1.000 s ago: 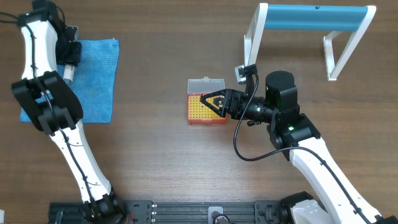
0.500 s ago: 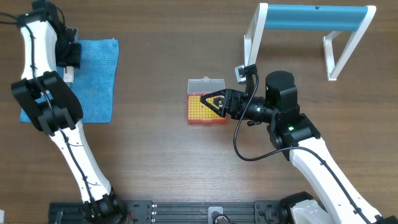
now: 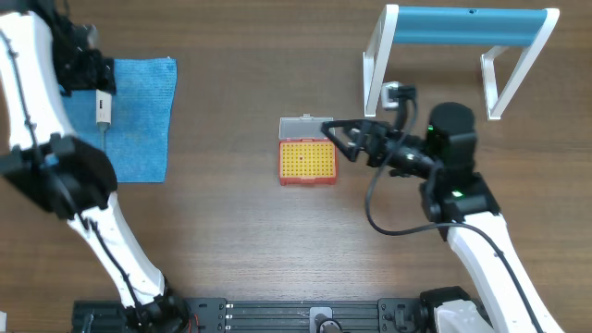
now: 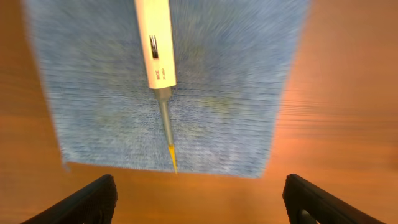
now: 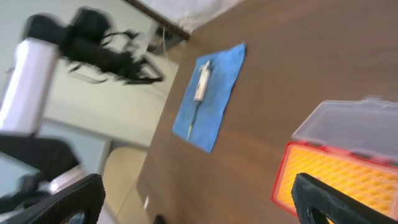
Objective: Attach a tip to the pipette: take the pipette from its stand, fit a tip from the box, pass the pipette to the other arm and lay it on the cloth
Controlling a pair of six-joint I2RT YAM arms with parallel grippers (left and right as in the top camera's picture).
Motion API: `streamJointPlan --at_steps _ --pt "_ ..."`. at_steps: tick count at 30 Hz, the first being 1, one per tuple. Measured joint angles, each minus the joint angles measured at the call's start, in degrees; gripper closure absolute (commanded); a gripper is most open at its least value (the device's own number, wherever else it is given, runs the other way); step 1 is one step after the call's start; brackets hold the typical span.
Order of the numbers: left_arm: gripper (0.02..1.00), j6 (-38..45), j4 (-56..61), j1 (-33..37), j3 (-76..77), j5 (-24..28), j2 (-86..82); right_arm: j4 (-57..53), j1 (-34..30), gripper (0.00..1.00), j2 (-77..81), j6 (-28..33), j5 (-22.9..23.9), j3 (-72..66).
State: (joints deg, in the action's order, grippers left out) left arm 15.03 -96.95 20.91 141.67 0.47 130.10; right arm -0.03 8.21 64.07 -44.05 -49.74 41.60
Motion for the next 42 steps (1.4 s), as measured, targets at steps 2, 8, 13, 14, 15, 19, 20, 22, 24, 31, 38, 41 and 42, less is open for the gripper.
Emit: streamJointPlan --at_steps 2,8,13,14,15,19,20,22,24,31,38,41,42 --pt "0.154 -0.2 0.0 0.0 0.2 3.5 -4.9 -7.6 -2.9 0.029 -3.7 4.2 0.4 0.0" --pt "0.15 -3.7 0.1 -3.9 1.1 10.6 -30.1 -15.5 -13.1 0.027 -16.5 18.0 2.1 0.0" --pt "0.152 -10.0 0.2 -13.9 1.4 14.0 -46.5 -22.8 -23.0 0.027 -27.6 31.2 3.3 0.2" --pt "0.152 -11.6 0.2 -16.5 0.6 14.3 -49.7 -26.6 -25.0 0.027 -29.0 33.9 3.3 0.3" --pt "0.152 -13.3 0.1 -19.6 -0.7 14.6 -53.2 -30.8 -27.8 0.027 -30.4 37.3 3.8 0.2" --pt "0.15 -19.4 0.3 -24.9 -13.1 14.9 -66.6 -38.2 -34.0 0.027 -32.2 44.5 4.2 -0.6" --pt "0.15 -21.0 0.3 -25.1 -18.5 14.8 -70.4 -40.2 -35.2 0.027 -32.7 46.3 4.2 -0.8" --pt "0.145 -23.8 0.5 -25.2 -27.1 14.6 -76.6 -43.1 -37.0 0.027 -34.2 48.5 4.2 -1.1" --pt "0.095 -26.8 0.4 -25.2 -37.8 14.3 -84.5 -44.3 -39.0 0.027 -37.2 50.1 4.2 -1.2" --pt "0.066 -34.3 0.1 -25.2 -57.1 13.9 -109.5 -50.3 -40.9 0.029 -55.7 49.7 3.7 -0.9" --pt "0.066 -35.6 0.8 -25.2 -65.0 11.3 -117.3 -56.4 -40.9 0.027 -63.5 49.1 3.1 -0.6" --pt "0.066 -35.8 2.0 -25.2 -66.2 10.9 -117.3 -56.5 -40.9 0.027 -63.5 49.1 3.1 -0.6" --pt "0.064 -35.8 2.1 -25.2 -66.2 10.9 -117.3 -56.5 -40.9 0.027 -63.5 49.1 3.1 -0.6"
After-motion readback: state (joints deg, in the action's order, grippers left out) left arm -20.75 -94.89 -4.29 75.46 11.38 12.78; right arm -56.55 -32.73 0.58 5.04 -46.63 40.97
